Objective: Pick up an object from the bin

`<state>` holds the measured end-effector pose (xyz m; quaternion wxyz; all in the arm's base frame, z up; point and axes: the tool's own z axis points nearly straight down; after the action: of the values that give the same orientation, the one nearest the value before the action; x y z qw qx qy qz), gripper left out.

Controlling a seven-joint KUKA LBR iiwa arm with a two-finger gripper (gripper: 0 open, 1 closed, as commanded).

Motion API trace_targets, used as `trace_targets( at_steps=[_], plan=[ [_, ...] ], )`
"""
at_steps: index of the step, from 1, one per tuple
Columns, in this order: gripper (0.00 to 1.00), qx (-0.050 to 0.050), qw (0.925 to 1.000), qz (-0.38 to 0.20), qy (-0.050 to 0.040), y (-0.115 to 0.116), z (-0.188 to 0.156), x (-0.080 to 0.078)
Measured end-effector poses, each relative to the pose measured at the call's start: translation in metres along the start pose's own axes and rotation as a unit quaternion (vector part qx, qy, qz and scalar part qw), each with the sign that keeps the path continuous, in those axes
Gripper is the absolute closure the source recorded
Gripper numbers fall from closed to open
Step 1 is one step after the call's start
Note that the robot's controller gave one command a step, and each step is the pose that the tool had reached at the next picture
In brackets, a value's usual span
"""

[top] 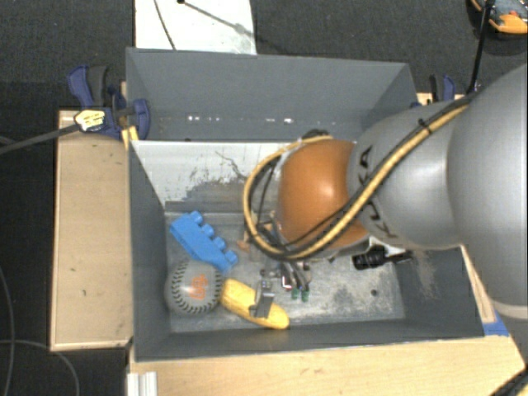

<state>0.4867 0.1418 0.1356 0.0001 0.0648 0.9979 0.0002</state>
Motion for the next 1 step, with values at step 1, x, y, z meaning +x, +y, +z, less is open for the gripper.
trace_targets(
  at_steps=[1],
  plan=[
    [0.00, 0.000, 0.9973, -0.073, 0.0007, -0.0079, 0.0113, -0.0031]
  ],
)
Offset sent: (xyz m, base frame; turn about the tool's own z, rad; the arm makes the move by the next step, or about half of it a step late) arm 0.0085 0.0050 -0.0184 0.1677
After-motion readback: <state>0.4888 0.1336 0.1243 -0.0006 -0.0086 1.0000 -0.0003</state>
